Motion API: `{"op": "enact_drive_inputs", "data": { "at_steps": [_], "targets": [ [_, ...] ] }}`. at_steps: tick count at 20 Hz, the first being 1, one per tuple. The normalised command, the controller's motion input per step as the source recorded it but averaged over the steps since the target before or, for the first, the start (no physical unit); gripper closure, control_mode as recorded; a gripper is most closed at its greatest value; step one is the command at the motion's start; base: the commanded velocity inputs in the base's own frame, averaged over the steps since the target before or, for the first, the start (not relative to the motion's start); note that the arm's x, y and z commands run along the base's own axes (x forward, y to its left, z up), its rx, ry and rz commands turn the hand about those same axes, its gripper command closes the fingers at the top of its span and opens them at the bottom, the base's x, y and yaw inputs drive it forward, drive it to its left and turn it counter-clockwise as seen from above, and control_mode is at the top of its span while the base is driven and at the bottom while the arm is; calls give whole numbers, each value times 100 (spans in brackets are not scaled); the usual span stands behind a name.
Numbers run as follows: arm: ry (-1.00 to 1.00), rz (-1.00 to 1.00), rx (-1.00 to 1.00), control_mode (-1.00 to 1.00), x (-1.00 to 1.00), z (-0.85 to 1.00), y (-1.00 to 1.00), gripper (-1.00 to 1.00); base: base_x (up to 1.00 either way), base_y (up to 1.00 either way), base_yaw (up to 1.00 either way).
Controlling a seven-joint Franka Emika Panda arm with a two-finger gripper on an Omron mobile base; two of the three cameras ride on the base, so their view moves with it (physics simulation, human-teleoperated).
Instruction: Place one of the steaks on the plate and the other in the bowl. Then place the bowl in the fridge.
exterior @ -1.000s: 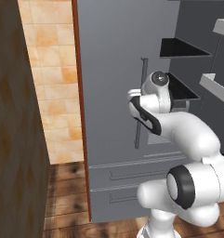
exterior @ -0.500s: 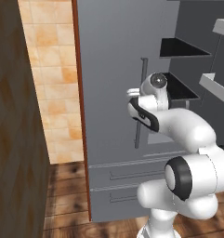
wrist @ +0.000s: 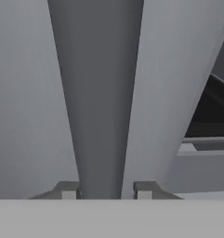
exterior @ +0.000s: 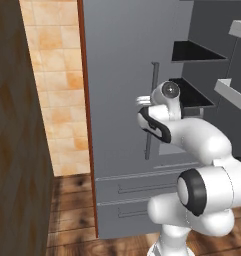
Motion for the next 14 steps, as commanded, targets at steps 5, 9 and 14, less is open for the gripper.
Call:
{"op": "enact_drive_inputs", "data": {
  "at_steps": [5, 9, 14],
  "targets": [
    [0, -18, -7, -100, -28, 8, 36, 100, 0, 0, 0],
    [-2, -27, -8, -100, -73, 8, 52, 100, 0, 0, 0],
    [0, -22, -1, -100, -71, 15, 45, 100, 0, 0, 0]
  ]
}}
